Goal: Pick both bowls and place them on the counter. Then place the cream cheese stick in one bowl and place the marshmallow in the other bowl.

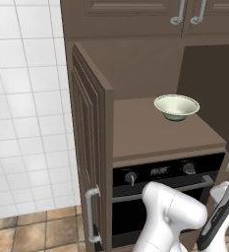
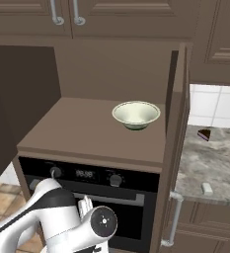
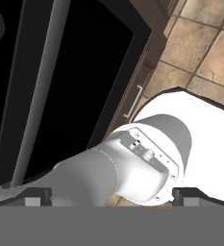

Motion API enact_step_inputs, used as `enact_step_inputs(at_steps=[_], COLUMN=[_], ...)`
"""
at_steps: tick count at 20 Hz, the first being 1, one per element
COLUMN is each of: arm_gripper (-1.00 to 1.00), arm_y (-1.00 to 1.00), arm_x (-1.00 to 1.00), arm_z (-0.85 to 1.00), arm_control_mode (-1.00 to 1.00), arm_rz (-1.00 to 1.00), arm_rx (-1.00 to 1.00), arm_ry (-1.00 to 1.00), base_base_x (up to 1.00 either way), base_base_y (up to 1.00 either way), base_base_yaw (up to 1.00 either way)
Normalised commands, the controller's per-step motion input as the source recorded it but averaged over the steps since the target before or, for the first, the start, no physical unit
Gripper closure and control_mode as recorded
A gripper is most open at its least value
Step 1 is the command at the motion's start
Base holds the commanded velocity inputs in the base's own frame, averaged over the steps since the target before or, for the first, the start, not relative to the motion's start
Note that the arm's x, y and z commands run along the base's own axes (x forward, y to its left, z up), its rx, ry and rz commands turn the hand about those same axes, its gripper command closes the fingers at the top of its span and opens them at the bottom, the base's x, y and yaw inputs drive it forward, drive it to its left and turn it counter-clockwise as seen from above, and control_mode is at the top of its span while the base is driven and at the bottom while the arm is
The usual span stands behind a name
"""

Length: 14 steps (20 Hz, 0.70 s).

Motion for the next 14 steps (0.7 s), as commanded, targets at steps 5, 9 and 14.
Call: enact_step_inputs(at_steps=[5,9,14], arm_gripper=[-1.00,-1.00,-1.00], arm_y=[0.00,-0.03,0.00], arm_x=[0.36,0.31,0.09], arm_z=[0.00,0.11,0.24], arm_control_mode=[-1.00,-1.00,-1.00], arm_rz=[0.00,0.00,0.03], arm_rx=[0.00,-0.03,-0.11], arm_ry=[0.06,0.07,0.02], base_base_x=[0.00,0.00,0.00], base_base_y=[0.00,0.00,0.00], base_base_yaw=[0.00,0.00,0.00])
